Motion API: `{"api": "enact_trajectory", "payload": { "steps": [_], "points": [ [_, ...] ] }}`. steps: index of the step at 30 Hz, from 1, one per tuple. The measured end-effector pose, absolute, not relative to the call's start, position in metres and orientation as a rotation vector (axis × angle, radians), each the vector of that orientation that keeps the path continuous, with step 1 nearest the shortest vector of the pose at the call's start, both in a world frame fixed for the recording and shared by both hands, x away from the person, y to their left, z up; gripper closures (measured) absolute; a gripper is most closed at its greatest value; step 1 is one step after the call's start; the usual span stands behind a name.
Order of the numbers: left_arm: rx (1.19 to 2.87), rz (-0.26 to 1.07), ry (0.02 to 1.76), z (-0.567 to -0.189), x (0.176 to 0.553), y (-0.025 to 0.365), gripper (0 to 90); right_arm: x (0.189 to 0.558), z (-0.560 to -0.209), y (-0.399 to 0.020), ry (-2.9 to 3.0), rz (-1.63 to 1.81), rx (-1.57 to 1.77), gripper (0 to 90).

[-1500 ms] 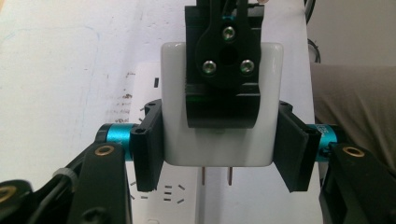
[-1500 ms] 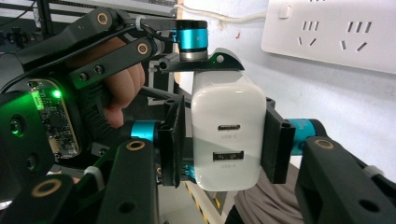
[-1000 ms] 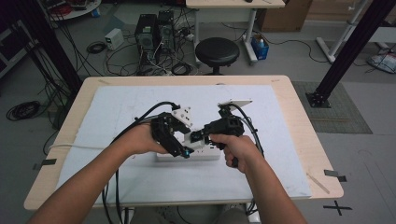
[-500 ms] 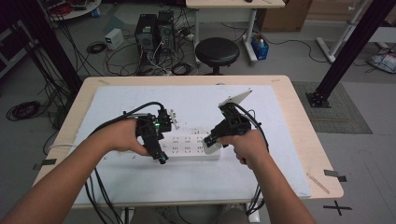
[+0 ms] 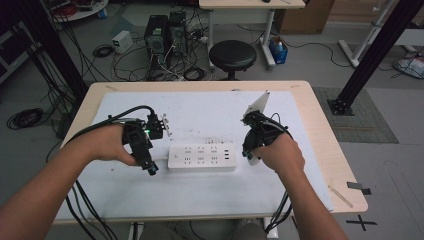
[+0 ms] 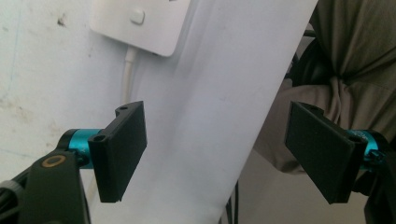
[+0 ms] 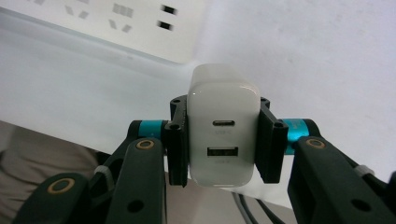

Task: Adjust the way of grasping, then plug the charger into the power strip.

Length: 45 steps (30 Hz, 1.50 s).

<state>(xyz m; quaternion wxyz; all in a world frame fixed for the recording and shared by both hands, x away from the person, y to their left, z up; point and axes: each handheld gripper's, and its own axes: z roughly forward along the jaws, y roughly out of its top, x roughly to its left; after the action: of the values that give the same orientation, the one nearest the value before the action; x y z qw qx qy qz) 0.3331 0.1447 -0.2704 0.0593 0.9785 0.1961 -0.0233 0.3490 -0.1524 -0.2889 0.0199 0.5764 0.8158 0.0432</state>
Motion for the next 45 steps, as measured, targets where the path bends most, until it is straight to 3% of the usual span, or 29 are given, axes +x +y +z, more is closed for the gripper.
{"api": "enact_trajectory", "payload": {
  "steps": [28,45],
  "points": [
    [2.966,-0.057,0.552,-0.274,0.334,0.153,21.2,0.355,-0.283,-0.181,2.64,0.117,1.682,61.7],
    [2.999,-0.052,0.487,-0.283,0.331,0.161,21.2,0.36,-0.292,-0.157,2.927,0.048,1.163,61.7]
  ]
}}
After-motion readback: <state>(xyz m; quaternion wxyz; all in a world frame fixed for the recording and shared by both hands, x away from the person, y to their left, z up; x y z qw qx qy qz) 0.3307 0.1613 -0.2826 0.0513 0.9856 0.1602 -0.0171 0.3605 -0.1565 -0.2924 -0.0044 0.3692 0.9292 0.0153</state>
